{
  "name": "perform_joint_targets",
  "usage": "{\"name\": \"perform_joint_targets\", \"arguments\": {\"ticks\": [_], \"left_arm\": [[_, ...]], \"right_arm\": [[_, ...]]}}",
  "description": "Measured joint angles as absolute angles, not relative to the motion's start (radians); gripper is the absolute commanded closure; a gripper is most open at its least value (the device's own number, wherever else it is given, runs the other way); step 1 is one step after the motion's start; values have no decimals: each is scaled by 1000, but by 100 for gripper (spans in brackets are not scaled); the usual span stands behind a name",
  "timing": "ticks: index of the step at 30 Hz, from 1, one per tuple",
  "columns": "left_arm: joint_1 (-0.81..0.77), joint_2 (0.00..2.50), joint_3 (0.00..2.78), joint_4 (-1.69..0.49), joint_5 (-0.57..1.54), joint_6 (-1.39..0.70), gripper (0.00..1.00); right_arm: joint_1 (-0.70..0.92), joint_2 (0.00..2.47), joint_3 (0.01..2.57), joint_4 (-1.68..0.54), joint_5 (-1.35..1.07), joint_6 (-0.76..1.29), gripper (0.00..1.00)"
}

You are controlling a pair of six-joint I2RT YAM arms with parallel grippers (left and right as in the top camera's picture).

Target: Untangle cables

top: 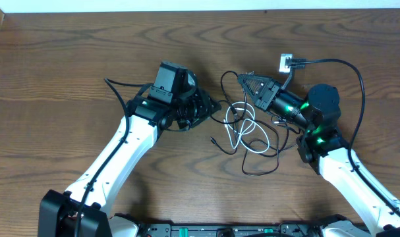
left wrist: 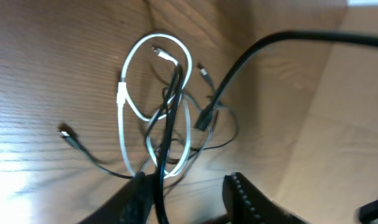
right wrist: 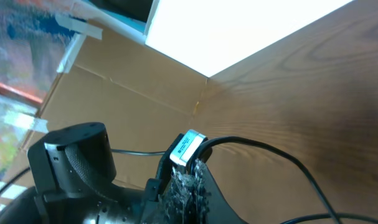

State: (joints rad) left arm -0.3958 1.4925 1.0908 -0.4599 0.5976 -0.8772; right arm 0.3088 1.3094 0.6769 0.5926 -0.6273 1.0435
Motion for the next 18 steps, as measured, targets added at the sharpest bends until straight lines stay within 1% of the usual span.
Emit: {"name": "perform_joint_targets", "arguments": {"ticks": [5, 11, 13, 14, 16, 18], "left_arm": [[-396, 1493, 1091, -458, 619, -945, 67], [-396, 1493, 1091, -458, 666, -974, 67], [-396, 1493, 1091, -457, 676, -976, 68], [-396, 1493, 1091, -456, 679, -977, 69], [-396, 1493, 1091, -456, 681, -976, 75], [-396, 1493, 1091, -456, 682, -966, 85]], "right_arm": [[309, 1309, 677, 593, -627, 1092, 99], [309, 1309, 677, 630, -624, 1110, 99], [309, 1309, 677, 638, -623, 1113, 99], [309, 1309, 677, 640, -623, 1115, 99], [309, 1309, 677, 640, -620, 1115, 99], [309, 1309, 677, 639, -620, 1115, 99]]}}
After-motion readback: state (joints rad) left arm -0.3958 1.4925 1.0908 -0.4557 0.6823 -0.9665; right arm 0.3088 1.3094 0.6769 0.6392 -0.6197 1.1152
